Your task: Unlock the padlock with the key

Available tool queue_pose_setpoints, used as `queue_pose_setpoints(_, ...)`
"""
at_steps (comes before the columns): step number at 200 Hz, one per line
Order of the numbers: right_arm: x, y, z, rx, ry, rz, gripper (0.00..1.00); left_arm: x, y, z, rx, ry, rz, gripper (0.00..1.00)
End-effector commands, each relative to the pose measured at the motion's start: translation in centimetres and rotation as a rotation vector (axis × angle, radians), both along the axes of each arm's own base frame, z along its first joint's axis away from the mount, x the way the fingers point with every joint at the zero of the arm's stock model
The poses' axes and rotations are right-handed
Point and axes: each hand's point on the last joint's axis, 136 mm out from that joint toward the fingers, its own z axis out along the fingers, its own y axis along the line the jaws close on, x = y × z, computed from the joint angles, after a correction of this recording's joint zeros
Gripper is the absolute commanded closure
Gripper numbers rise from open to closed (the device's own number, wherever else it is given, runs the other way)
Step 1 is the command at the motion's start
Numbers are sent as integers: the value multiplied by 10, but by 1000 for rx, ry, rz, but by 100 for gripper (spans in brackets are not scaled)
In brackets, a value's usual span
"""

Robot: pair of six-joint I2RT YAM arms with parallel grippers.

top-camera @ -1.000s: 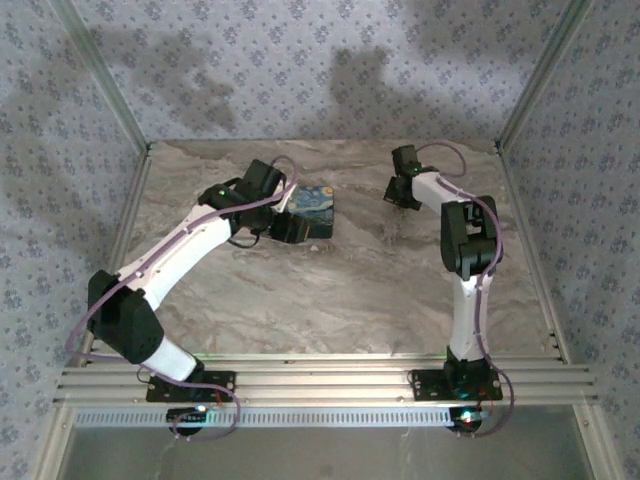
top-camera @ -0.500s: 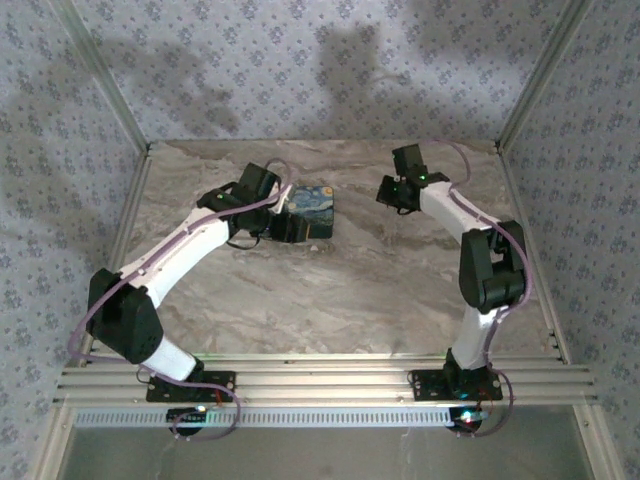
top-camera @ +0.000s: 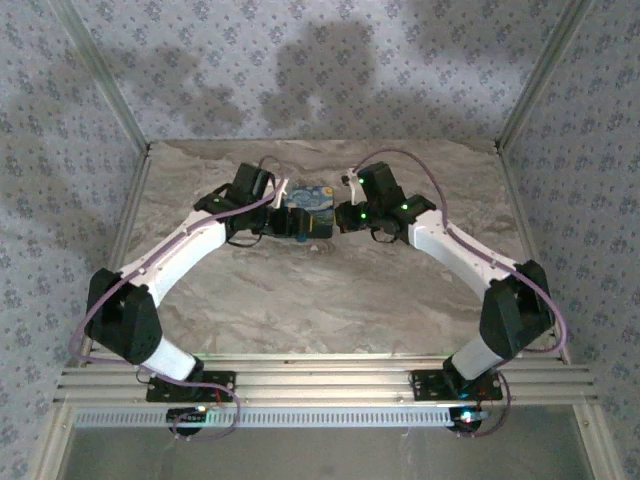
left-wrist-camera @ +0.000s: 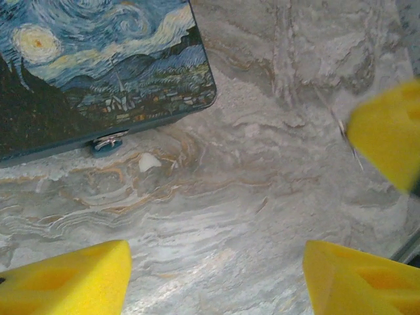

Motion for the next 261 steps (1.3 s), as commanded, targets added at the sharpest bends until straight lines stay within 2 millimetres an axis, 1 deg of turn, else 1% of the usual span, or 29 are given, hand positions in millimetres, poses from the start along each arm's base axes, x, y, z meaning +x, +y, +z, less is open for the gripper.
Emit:
queue_pose_setpoints(1, -27, 11, 15, 24, -46, 135, 100, 2, -5, 27, -109, -30, 34, 32)
queue_pose_setpoints(21, -43, 21, 26, 70, -68, 220, 100, -1, -7, 36, -158, -58, 40, 33)
queue_pose_setpoints(44, -57, 28, 39, 119, -78, 298, 100, -5, 0, 43, -167, -85, 64, 33)
queue_pose_setpoints(66, -68, 32, 56, 162, -106, 361, 100, -11, 3, 49, -187, -90, 71, 33)
queue_pose_setpoints(82, -76, 34, 67, 193, -126, 408, 100, -20, -3, 61, -235, -114, 20, 35)
queue_pose_setpoints(105, -87, 34, 80, 236, -138, 453, 100, -33, -8, 80, -300, -195, -65, 37)
queue_pose_setpoints(115, -91, 35, 85, 260, -139, 473, 100, -36, -8, 83, -314, -214, -79, 38)
queue_pose_setpoints(134, -97, 35, 93, 295, -144, 495, 100, -38, -8, 82, -338, -196, -68, 41)
queue_pose_setpoints(166, -91, 34, 96, 286, -165, 461, 100, -30, -8, 75, -401, -96, 49, 49)
queue_pose_setpoints(168, -92, 33, 86, 276, -146, 455, 100, -29, -7, 75, -401, -93, 61, 50)
queue_pose_setpoints(170, -92, 33, 83, 272, -143, 452, 100, -28, -7, 74, -404, -83, 76, 51)
queue_pose_setpoints(187, -90, 35, 75, 247, -163, 433, 100, -26, -3, 73, -441, -28, 161, 55)
queue_pose_setpoints(212, -86, 39, 63, 147, -233, 393, 100, -27, 9, 80, -485, 2, 279, 54)
queue_pose_setpoints(232, -84, 43, 59, 98, -293, 367, 100, -31, 19, 78, -513, 54, 381, 51)
queue_pose_setpoints(242, -83, 46, 59, 96, -318, 358, 100, -34, 19, 77, -538, 86, 404, 50)
queue_pose_setpoints(261, -82, 50, 62, 97, -358, 356, 100, -39, 13, 73, -551, 138, 404, 49)
